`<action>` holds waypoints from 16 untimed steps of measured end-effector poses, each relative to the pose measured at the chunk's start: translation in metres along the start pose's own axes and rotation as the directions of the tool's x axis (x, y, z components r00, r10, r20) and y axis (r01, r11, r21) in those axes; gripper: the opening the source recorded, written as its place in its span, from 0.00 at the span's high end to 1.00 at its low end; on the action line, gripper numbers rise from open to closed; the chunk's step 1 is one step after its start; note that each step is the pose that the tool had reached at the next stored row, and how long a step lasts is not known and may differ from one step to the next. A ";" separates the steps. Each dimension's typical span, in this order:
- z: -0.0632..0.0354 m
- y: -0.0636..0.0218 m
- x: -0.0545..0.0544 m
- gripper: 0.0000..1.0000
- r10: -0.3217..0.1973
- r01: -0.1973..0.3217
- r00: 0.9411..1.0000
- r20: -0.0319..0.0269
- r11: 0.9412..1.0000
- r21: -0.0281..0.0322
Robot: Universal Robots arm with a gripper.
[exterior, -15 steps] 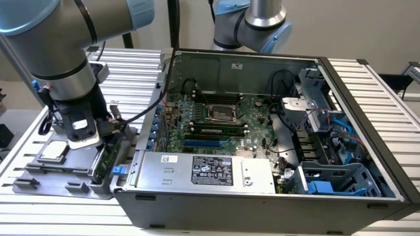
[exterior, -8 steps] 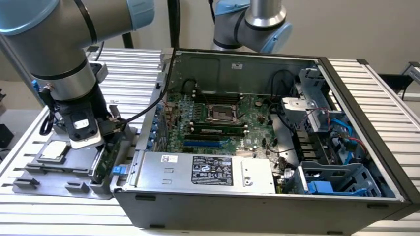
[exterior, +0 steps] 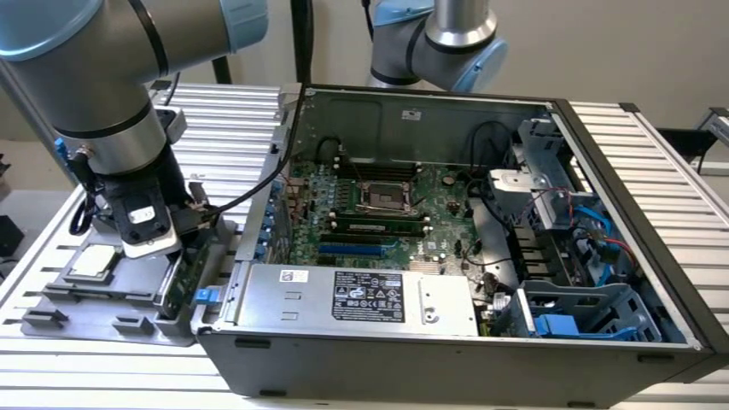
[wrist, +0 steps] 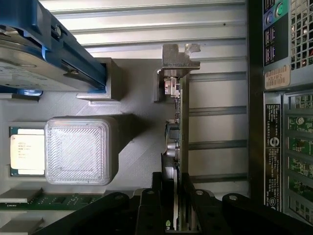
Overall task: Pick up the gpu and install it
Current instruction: 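Pick up the gpu and move the gpu toward the slot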
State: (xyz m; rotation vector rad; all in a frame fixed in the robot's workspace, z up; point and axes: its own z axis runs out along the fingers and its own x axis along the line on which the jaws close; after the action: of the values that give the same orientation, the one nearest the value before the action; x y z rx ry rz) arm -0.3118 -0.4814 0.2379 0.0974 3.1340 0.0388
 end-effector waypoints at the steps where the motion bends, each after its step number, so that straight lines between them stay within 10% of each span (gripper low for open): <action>1: 0.0000 0.0000 0.000 0.73 0.000 0.000 1.000 0.000 1.000 0.000; 16: -0.0208 0.0005 0.000 0.73 0.000 0.000 1.000 0.000 1.000 0.000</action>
State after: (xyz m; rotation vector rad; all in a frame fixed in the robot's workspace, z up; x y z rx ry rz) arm -0.3118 -0.4814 0.2587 0.0974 3.1340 0.0388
